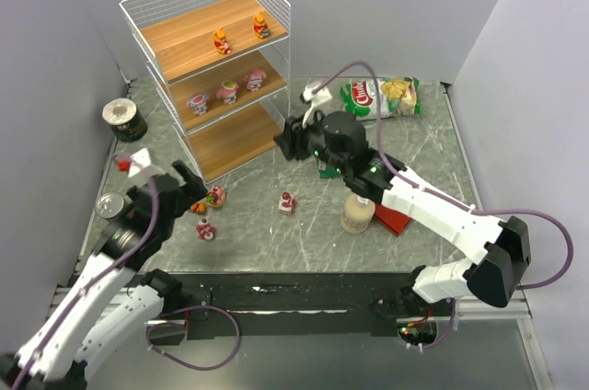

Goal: Place and organize the plastic toys onto the shelf

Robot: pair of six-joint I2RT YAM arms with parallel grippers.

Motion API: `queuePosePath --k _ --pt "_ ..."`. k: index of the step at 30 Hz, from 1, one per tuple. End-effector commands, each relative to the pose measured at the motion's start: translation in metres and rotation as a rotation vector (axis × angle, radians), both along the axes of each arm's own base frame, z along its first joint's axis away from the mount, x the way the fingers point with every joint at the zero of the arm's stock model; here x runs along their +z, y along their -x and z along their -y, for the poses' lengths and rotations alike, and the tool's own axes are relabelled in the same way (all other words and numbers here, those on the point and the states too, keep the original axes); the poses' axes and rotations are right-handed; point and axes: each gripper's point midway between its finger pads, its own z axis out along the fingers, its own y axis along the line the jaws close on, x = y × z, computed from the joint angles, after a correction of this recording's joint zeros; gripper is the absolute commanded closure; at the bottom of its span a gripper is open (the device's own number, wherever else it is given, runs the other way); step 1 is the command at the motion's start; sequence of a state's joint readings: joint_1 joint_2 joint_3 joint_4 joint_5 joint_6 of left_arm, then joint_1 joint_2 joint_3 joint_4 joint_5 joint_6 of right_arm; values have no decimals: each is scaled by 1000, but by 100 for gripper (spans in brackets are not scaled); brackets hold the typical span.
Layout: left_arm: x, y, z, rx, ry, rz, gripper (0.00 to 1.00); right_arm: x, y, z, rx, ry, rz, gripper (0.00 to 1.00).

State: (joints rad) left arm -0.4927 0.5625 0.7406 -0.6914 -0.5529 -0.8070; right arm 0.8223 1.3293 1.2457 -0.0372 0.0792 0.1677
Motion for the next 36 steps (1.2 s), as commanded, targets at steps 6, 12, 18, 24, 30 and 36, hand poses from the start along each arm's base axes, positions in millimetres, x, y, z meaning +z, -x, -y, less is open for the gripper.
queuePosePath --k 6,12,18,24,30,36 --pt "-48 -19 -7 261 125 -101 4 -54 31 -8 79 -52 -196 47" --pt "-89 -23 -39 388 234 -184 13 -59 27 10 7 -46 -195 47" --pt "-137 -37 -45 392 439 -303 29 -55 16 40 -78 -72 -190 46" --pt "-162 -50 -33 361 526 -402 37 -55 8 63 -137 -85 -190 46" --pt "-173 -54 -32 378 542 -437 38 -58 3 76 -173 -90 -193 46" --pt "-185 -56 -30 382 554 -478 48 -60 0 80 -187 -92 -201 46"
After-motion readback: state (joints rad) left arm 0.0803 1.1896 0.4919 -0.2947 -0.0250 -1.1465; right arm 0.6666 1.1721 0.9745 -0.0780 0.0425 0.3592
